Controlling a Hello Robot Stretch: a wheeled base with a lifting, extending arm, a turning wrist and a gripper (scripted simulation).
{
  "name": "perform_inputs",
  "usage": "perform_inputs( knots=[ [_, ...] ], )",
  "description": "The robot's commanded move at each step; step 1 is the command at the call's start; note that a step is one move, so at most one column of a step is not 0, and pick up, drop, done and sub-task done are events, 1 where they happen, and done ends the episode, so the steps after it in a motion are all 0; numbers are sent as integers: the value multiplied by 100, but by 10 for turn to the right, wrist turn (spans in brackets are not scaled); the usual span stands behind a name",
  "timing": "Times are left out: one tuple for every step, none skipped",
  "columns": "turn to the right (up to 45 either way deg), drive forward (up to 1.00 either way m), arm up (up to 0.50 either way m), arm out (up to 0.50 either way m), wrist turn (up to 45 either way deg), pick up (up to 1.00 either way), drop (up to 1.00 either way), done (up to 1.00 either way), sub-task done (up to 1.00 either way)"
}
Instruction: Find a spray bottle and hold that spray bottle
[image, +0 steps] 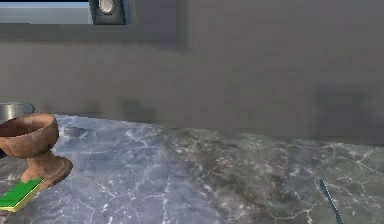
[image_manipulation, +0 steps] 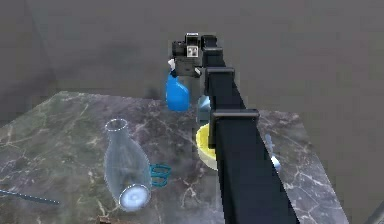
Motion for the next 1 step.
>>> perform_inputs(
  knots=[
    [0, 0, 0, 0, 0, 0, 0, 100, 0]
  ],
)
